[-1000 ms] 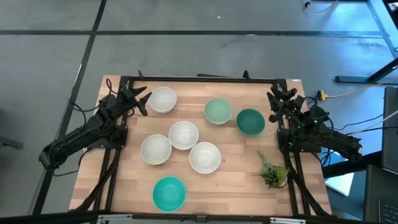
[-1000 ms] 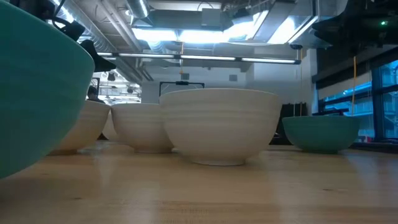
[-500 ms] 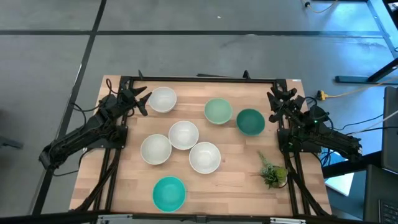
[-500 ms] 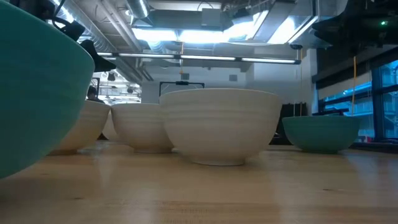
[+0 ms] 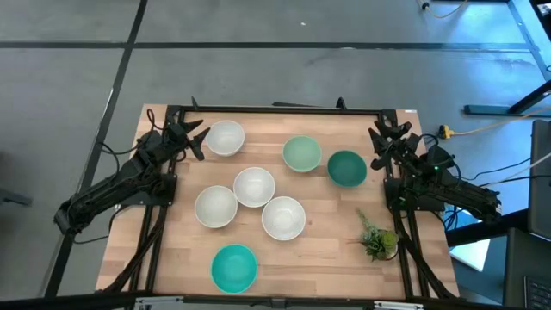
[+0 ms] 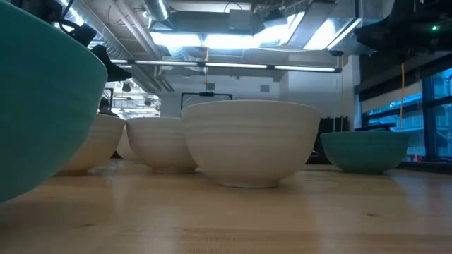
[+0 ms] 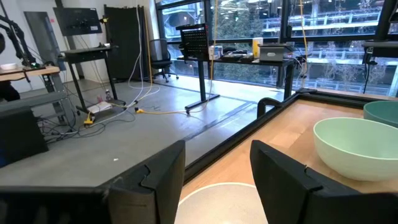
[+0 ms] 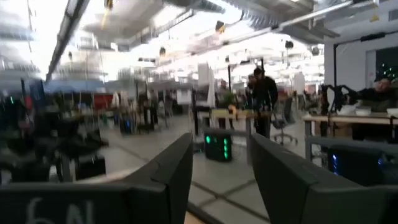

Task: Nest bowls inside each other
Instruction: Stack the dark green bowl on the light green bowl

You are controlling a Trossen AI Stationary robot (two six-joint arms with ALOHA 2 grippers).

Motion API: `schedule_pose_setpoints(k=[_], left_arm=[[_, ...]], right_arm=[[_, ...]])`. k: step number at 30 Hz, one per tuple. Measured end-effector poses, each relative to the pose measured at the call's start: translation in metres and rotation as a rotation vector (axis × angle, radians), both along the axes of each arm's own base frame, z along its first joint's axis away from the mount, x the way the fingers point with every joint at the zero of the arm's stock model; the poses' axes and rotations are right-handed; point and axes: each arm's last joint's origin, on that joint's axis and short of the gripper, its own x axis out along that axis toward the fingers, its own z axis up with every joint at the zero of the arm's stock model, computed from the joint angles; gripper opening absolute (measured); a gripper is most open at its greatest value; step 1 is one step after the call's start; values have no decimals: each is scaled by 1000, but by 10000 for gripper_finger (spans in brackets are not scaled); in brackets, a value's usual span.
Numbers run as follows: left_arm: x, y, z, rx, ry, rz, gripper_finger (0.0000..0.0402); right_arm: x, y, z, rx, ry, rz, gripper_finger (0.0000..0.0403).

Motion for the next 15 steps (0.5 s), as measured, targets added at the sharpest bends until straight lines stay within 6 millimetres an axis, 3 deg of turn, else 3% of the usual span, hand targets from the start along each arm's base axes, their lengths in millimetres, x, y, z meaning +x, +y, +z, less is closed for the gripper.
schedule_pose_setpoints(k=[8, 15], left_arm=[[0, 0, 0, 0, 0, 0, 176], [0, 0, 0, 0, 0, 0, 176]], right_arm=[[10, -4, -13, 68, 147, 4, 162], [11, -10, 19, 90, 299, -100, 162]])
